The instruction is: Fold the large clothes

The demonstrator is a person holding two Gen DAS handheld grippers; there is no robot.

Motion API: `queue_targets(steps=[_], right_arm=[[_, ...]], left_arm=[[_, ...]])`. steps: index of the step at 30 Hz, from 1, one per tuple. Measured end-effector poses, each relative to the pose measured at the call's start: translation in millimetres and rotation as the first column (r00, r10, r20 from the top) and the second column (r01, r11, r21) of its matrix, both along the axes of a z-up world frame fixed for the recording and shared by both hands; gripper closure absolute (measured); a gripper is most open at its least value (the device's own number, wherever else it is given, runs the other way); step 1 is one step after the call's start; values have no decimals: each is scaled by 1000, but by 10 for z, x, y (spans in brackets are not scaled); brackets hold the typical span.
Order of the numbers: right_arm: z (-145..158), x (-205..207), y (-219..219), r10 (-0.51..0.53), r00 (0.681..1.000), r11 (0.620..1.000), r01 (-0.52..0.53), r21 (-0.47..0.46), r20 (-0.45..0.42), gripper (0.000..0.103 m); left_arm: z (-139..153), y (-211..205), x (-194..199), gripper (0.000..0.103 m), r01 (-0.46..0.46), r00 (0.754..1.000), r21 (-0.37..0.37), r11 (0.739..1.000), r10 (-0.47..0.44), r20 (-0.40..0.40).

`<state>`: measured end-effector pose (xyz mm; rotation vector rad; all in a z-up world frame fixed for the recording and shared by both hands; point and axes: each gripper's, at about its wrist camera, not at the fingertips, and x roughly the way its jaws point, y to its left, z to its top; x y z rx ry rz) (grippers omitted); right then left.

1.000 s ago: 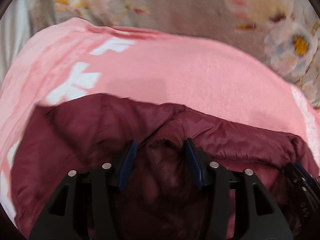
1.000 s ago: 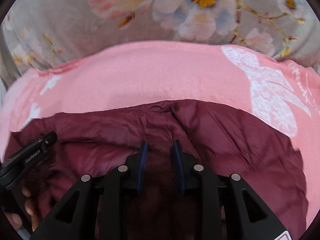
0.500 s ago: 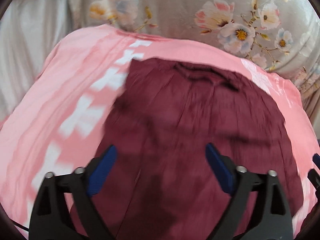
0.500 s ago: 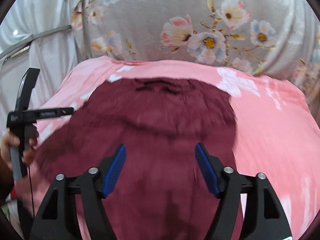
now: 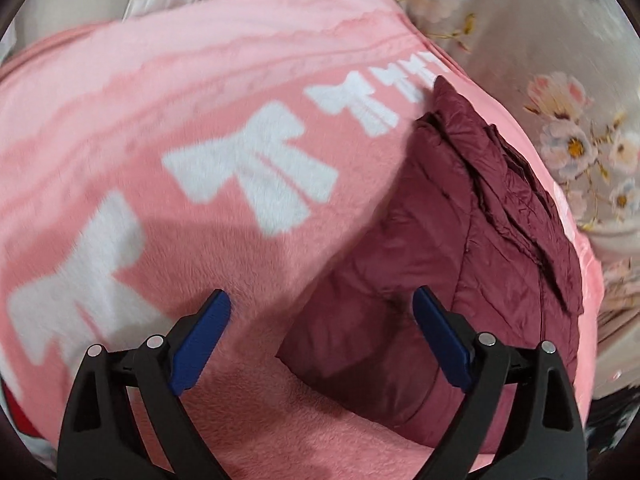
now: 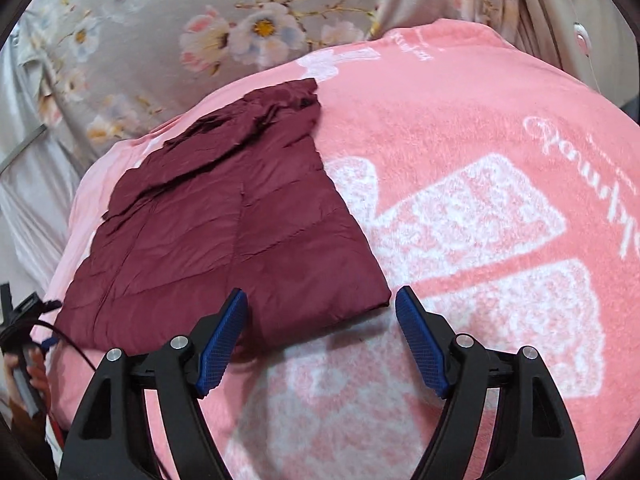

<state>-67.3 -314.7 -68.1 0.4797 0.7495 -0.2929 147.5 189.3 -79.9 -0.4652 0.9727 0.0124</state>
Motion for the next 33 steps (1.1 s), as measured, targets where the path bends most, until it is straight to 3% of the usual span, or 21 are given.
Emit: queue_targets(steps=[2, 3, 4, 5, 6, 7, 8, 11, 13, 16, 20, 22, 25, 26, 30, 33], right_arm=[[-30, 61, 17, -5, 1000, 1000, 5, 15, -1, 35], [-28, 87, 32, -5, 1000, 1000, 5, 18, -1, 40], [-28, 116, 50, 6, 1000, 1000, -6, 22, -1, 55], [-19, 110, 51, 19, 1000, 999, -19, 26, 4, 72], [4, 117, 68, 32, 999, 999, -32, 26, 11, 79], [51, 112, 102, 45, 999, 999, -45, 8, 22, 91], [104, 76, 133, 60, 998, 998, -59, -10, 37, 97], [373, -102, 244, 122, 986, 989, -110, -100, 115, 99], [655, -339, 328, 206, 961, 967, -171, -187, 185, 100], [1069, -734, 448, 311, 917, 921, -227, -316, 250, 100], [1578, -1203, 574, 366, 876, 873, -206, -441, 314, 100], [1785, -1326, 546, 347, 863, 879, -164, -447, 366, 100], [1992, -1208, 356, 268, 859, 912, -80, -403, 437, 101], [1995, -1110, 300, 246, 862, 919, -62, -389, 443, 102], [1836, -465, 23, 140, 894, 950, 0, -312, 426, 103], [1563, 144, -106, 85, 926, 959, 25, -283, 367, 103]], left_arm=[[16, -43, -30, 19, 3, 1000, 20, 1000, -4, 4], [26, -66, -37, 33, 15, 1000, 19, 1000, -16, 6], [36, -97, -40, 53, 36, 999, 9, 999, -36, 3], [37, -138, -32, 63, 57, 998, -6, 998, -57, -7], [43, -167, -29, 81, 80, 997, -30, 996, -81, -14], [70, -183, -42, 92, 89, 996, -40, 995, -90, -10], [105, -202, -55, 95, 97, 995, -35, 995, -97, -1], [371, -225, -213, 99, 142, 988, -36, 989, -140, 71], [622, -219, -373, 100, 186, 975, -44, 981, -179, 132], [1167, -149, -807, 100, 261, 932, -22, 965, -246, 268], [1765, -20, -1282, 100, 306, 870, -22, 952, -270, 413], [2062, 27, -1443, 100, 302, 834, -15, 953, -257, 488], [2284, -33, -1359, 100, 269, 811, 7, 963, -231, 537], [2303, -58, -1279, 100, 256, 813, 17, 967, -225, 536], [2179, -295, -602, 99, 192, 862, 58, 980, -197, 468], [1975, -570, -98, 99, 132, 891, 168, 977, -191, 412]])
